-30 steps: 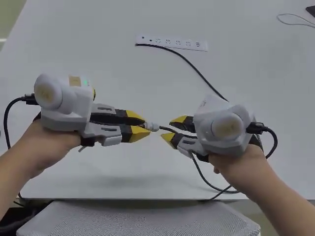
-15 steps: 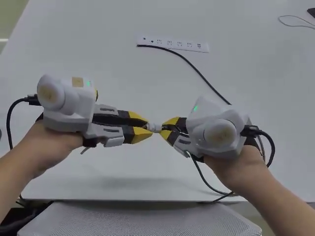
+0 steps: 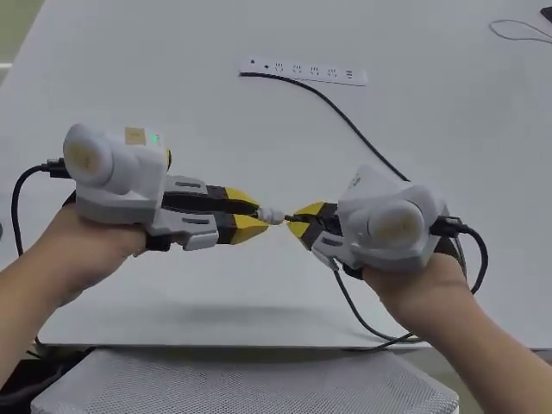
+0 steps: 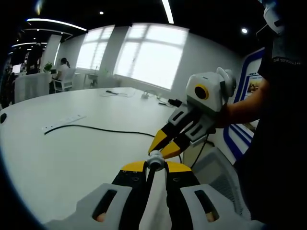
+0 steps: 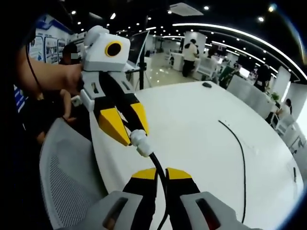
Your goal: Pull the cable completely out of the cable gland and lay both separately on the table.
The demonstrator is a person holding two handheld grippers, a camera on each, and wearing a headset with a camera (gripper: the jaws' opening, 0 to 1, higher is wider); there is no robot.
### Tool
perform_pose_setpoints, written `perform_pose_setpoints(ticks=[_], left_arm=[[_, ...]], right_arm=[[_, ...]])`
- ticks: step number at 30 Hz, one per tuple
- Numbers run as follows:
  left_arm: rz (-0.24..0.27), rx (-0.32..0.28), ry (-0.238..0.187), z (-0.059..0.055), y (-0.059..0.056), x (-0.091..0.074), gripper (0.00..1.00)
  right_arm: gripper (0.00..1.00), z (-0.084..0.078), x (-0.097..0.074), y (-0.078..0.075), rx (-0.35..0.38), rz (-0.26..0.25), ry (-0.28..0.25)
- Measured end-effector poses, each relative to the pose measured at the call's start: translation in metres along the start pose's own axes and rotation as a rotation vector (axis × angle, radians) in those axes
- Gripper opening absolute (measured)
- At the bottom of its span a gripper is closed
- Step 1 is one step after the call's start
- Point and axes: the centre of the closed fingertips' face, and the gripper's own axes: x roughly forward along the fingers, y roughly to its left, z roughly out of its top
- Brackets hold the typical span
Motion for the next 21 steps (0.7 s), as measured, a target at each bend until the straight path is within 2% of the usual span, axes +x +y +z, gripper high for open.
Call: perform_pose_setpoints(ticks=[12, 21], left_arm=[[0.006, -0.001, -0.005, 0.001, 0.001, -0.002, 0.15], [0.009, -0.001, -0.007, 0.001, 0.001, -0.003, 0.15]], right_arm=[[0.00, -0.024, -0.001, -0.013, 0.160, -0.035, 0.015], [0.00, -0.049, 0.000, -0.024, 0.338, -0.061, 0.024]])
